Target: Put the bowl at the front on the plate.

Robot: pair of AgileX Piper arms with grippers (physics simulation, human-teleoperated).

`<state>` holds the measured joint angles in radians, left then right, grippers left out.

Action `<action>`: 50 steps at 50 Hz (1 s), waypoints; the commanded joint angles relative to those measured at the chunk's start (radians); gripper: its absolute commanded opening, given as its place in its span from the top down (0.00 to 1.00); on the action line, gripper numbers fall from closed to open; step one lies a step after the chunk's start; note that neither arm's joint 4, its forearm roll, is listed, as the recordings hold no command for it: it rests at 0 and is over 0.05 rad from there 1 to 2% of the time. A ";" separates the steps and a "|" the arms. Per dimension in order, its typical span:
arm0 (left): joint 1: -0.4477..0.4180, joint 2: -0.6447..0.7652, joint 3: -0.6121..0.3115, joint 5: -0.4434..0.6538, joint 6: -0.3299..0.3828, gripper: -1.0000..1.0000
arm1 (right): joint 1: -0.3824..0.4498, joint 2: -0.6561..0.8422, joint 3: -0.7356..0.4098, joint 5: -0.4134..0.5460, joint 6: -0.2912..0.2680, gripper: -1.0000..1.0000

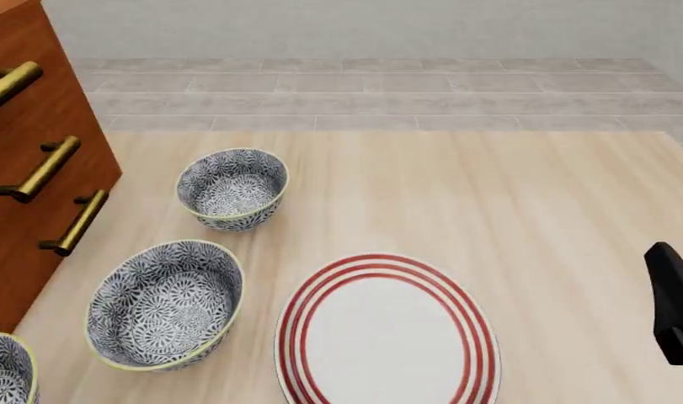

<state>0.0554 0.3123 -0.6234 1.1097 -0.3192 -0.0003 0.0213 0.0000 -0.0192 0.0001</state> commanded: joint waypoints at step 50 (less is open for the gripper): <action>0.040 0.050 0.296 -0.189 0.004 0.00 | 0.000 -0.006 -0.001 0.007 0.000 0.00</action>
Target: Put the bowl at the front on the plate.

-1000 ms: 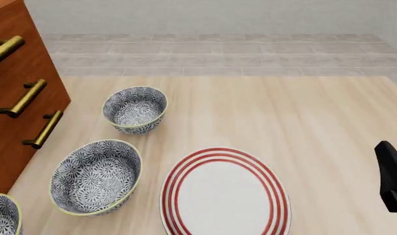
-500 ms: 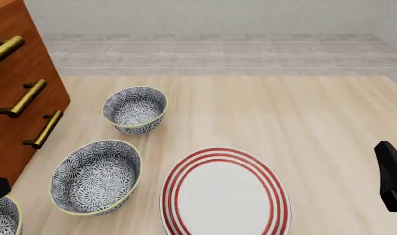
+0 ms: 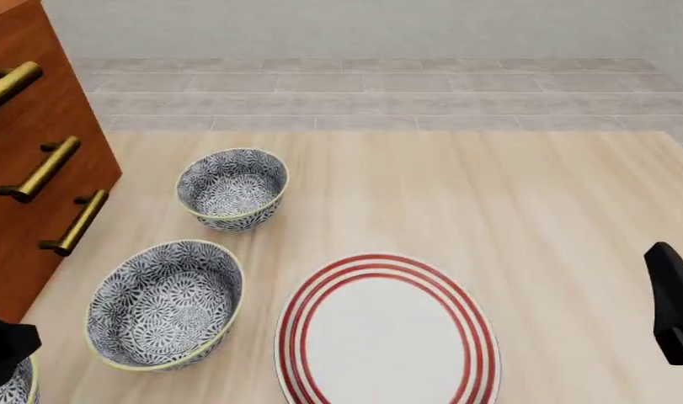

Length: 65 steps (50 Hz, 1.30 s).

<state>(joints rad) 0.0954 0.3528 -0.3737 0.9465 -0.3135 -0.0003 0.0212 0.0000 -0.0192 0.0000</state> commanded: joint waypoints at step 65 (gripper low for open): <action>0.005 0.171 0.254 -0.305 -0.039 0.00 | 0.000 -0.006 -0.001 0.007 0.000 0.00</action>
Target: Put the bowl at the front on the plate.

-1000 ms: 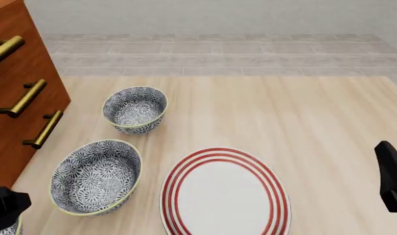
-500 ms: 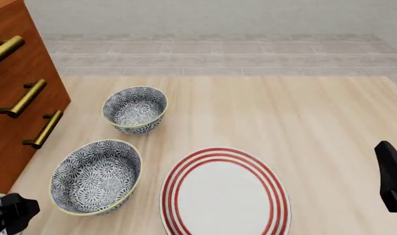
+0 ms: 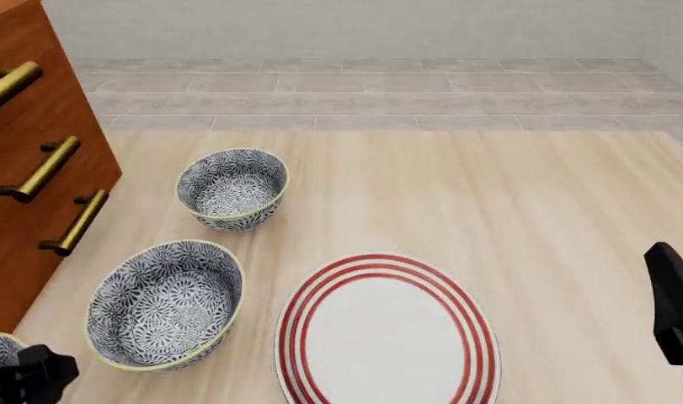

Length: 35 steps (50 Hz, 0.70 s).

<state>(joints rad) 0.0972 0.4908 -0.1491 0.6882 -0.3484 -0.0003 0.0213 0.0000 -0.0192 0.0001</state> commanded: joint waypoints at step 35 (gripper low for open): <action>0.011 0.092 0.021 -0.114 0.007 1.00 | 0.000 -0.006 -0.001 0.007 0.000 0.00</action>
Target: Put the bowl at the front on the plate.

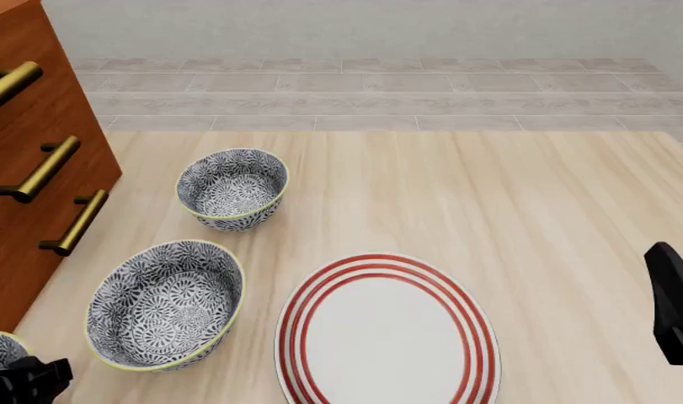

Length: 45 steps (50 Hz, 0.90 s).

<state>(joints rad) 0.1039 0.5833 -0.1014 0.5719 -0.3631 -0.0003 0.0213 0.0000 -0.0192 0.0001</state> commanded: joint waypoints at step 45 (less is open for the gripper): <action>-0.104 -0.140 -0.336 0.267 -0.046 1.00 | 0.000 -0.006 -0.001 0.007 0.000 0.00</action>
<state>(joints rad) 0.0173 0.4453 -0.3718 0.8198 -0.4068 -0.0003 0.0212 0.0000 -0.0192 0.0001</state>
